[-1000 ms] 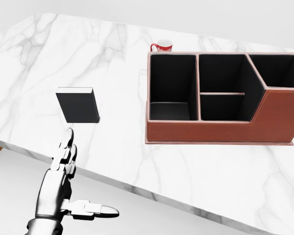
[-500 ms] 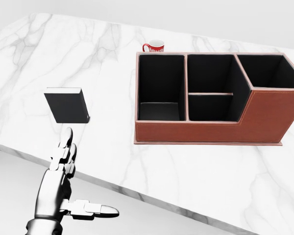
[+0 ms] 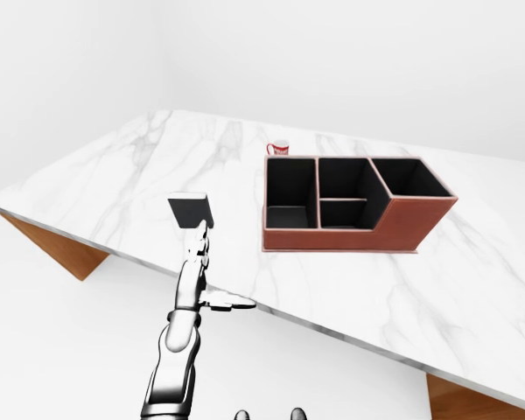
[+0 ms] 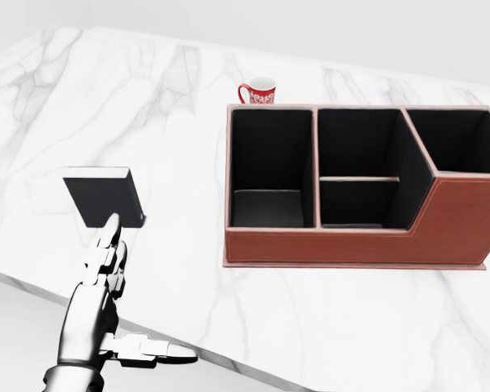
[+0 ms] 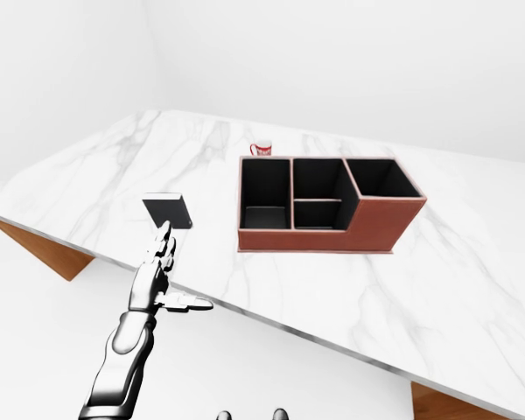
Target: Pick up the book and place it in the left compartment of the caddy.
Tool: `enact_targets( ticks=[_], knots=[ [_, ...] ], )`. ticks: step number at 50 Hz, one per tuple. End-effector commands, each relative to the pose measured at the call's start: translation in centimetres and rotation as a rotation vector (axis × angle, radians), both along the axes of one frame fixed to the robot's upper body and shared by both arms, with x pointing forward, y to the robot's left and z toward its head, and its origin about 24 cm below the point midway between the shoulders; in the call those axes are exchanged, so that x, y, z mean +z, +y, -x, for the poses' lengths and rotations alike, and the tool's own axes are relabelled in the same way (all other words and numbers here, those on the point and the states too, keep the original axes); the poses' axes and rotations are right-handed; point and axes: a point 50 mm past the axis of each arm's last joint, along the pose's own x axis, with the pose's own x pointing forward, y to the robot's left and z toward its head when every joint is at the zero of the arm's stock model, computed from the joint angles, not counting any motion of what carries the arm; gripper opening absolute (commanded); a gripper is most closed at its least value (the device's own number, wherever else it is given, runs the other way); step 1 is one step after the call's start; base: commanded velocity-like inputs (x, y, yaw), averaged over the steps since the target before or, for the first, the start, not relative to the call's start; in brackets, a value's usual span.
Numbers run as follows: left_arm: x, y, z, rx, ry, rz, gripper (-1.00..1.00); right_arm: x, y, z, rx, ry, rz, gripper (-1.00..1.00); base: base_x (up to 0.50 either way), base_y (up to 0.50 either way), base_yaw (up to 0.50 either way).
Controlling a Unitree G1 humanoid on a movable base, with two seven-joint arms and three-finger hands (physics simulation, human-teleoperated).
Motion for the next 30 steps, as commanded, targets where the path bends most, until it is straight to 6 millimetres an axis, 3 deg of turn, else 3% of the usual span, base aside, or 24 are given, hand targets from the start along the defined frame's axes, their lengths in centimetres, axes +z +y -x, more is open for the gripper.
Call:
enact_targets(
  ticks=[1,30],
  knots=[
    [-0.08,0.02,0.01,0.002,0.003,-0.005,1.00,-0.04,0.01,-0.02,0.002,0.001,0.001,1.00,0.24,0.10,0.00],
    [0.09,0.08,0.07,0.007,-0.004,-0.007,1.00,-0.13,0.12,-0.13,0.007,0.009,0.004,1.00,0.22,0.09,0.00]
  ],
)
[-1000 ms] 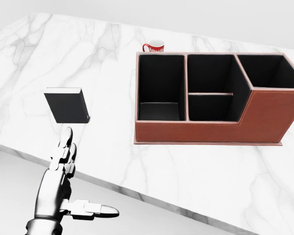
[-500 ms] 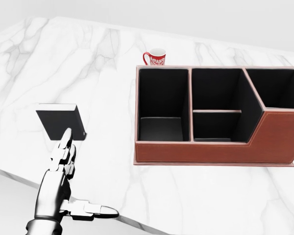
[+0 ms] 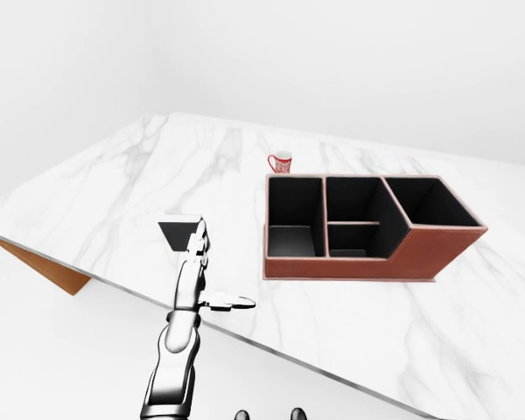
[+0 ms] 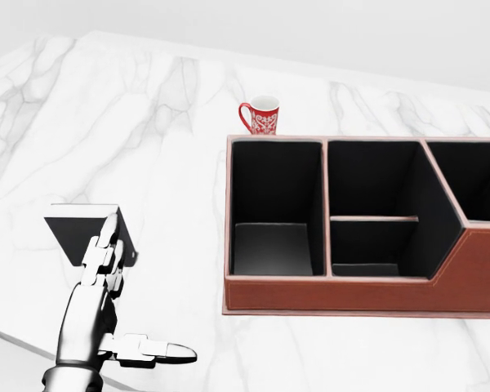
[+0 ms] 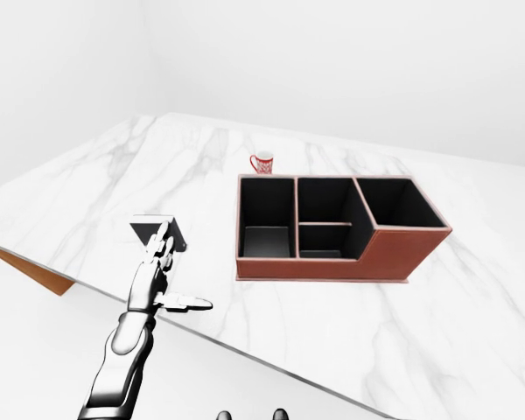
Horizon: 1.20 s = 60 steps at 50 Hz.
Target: Pick up the book and place it in the left compartment of the caddy.
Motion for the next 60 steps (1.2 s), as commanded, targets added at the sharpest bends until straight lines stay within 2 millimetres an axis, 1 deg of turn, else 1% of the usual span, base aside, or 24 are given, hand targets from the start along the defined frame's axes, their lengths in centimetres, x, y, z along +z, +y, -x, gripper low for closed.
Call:
enact_targets(
  ticks=[1,9,17,26,33,38,43,50,56,60],
  knots=[
    [-0.01,0.02,-0.01,0.000,0.001,0.000,1.00,0.05,0.04,0.03,0.000,0.000,0.003,1.00,0.20,0.08,0.00],
    [-0.35,-0.01,-0.13,-0.010,0.016,0.003,1.00,-0.06,-0.01,-0.07,-0.001,0.003,-0.002,1.00,0.20,0.08,0.00],
    [-0.11,-0.04,-0.09,-0.005,0.005,-0.003,1.00,0.19,0.06,0.12,-0.004,-0.007,0.005,1.00,0.19,0.08,0.00],
    [-0.18,0.05,-0.19,0.006,0.007,-0.014,1.00,0.05,0.00,0.00,-0.005,0.000,0.001,1.00,0.16,0.06,0.00],
    [0.03,0.05,-0.06,0.011,-0.002,-0.016,1.00,-0.05,-0.04,-0.08,-0.003,0.003,-0.003,1.00,0.11,0.04,0.00],
    [-0.26,0.10,-0.18,0.018,0.009,-0.028,1.00,-0.08,-0.05,-0.12,-0.001,0.006,-0.003,1.00,0.08,0.03,0.00],
    [0.01,0.05,-0.05,0.018,-0.003,-0.030,1.00,-0.15,-0.06,-0.19,-0.001,0.010,-0.003,1.00,0.07,0.03,0.00],
    [-0.47,0.12,-0.20,0.022,0.018,-0.044,1.00,-0.17,-0.02,-0.19,0.001,0.012,-0.001,1.00,0.06,0.02,0.00],
    [-0.18,-0.04,-0.07,0.017,0.005,-0.046,1.00,-0.08,0.01,-0.11,-0.001,0.010,0.002,1.00,0.06,0.02,0.00],
    [-0.32,-0.01,-0.12,0.018,0.011,-0.046,1.00,-0.05,0.02,-0.10,0.000,0.009,0.004,1.00,0.06,0.02,0.00]
  ],
)
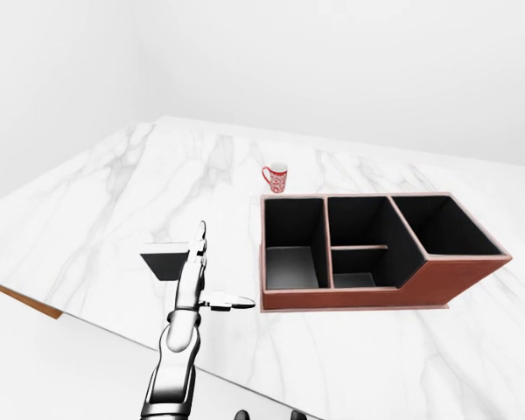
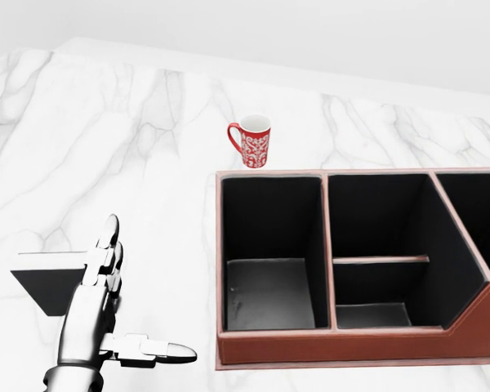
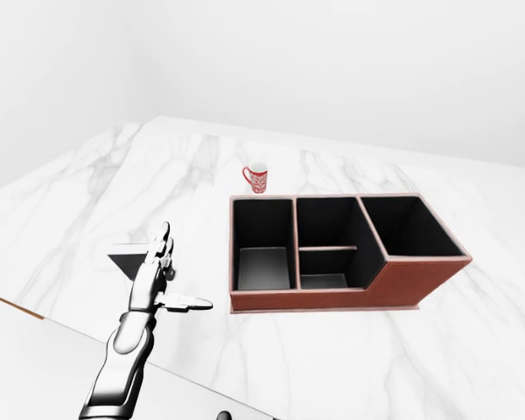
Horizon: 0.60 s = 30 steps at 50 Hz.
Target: Pick up the book and place it in the left compartment of the caddy.
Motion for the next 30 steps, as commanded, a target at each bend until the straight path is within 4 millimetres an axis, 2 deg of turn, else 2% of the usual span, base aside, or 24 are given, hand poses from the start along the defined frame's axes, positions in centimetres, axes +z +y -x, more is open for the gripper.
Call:
enact_targets(
  ticks=[1,8,12,15,17,21,30],
  knots=[
    [-0.1,0.0,0.0,0.000,0.004,-0.007,1.00,0.1,0.0,0.0,0.001,-0.001,0.004,1.00,0.07,0.02,0.00],
    [0.5,0.5,-0.1,0.061,-0.031,-0.071,1.00,0.1,0.0,0.1,-0.002,-0.005,0.002,1.00,0.04,0.01,0.00],
    [1.4,0.1,0.0,0.057,-0.073,-0.108,1.00,0.1,0.0,0.1,-0.004,-0.004,0.003,1.00,0.00,0.00,0.00],
    [2.8,-0.3,0.0,0.064,-0.144,-0.232,1.00,0.1,0.1,0.1,-0.004,-0.001,0.003,1.00,0.00,0.00,0.00],
    [3.4,-0.1,-0.3,0.069,-0.167,-0.243,1.00,-0.1,0.0,0.0,-0.002,0.004,-0.002,1.00,0.00,0.00,0.00],
    [5.8,0.3,-0.3,0.136,-0.261,-0.344,1.00,-0.1,0.0,0.0,-0.004,0.001,-0.003,1.00,0.00,0.00,0.00],
    [8.0,0.9,-0.1,0.294,-0.297,-0.545,1.00,0.0,0.0,0.0,-0.005,0.000,0.000,1.00,0.00,0.00,0.00]
  ],
)
